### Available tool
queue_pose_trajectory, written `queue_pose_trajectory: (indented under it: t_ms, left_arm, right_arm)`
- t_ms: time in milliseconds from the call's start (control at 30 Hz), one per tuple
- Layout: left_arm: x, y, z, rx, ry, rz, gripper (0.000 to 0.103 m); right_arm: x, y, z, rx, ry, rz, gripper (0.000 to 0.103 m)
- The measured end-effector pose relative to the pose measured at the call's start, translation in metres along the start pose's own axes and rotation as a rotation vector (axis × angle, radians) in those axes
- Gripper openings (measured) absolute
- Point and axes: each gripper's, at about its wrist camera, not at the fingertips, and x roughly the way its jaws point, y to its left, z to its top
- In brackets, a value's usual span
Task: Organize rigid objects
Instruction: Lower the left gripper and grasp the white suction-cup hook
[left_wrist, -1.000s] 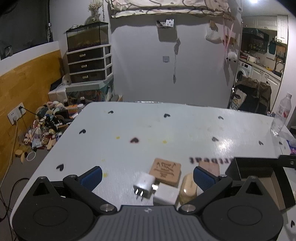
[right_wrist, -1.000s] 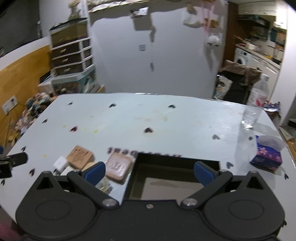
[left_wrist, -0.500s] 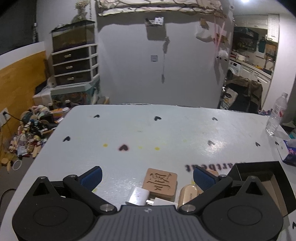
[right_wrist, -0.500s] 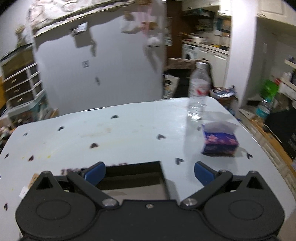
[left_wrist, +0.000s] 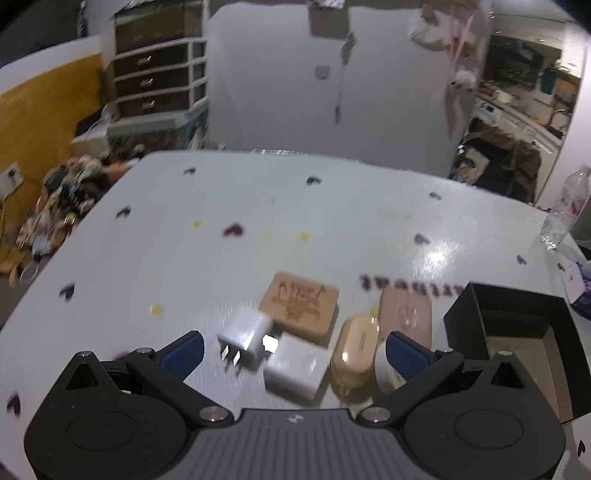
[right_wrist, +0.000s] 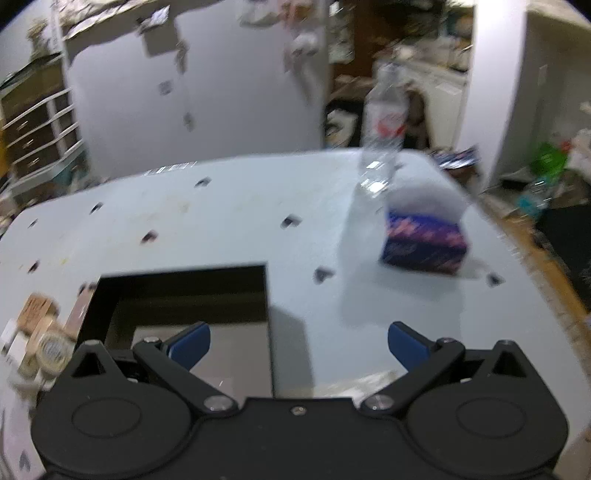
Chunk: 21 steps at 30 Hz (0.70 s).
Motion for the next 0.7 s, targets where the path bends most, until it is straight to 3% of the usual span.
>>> queue_pose_trajectory:
  t_ms: [133, 233, 500, 700]
  left_arm:
    - [0.001, -0.009, -0.017, 0.013, 0.03, 0.024, 0.103]
    - [0.004, -0.014, -0.028, 0.028, 0.059, 0.012, 0.101]
    - [0.023, -0.022, -0.061, -0.015, 0.147, -0.013, 0.069]
    - [0.036, -0.018, -0.074, -0.07, 0.172, -0.025, 0.051]
  right_arm:
    - [0.018, -0.008, -0.005, 0.026, 0.07, 0.053, 0.103]
    - [0.027, -0.013, -0.009, 0.054, 0.116, 0.095, 0.091]
    - [0.037, -0.016, -0.016, 0.026, 0.179, 0.161, 0.056]
    - [0.038, -0.02, -0.021, 0.019, 0.21, 0.179, 0.039]
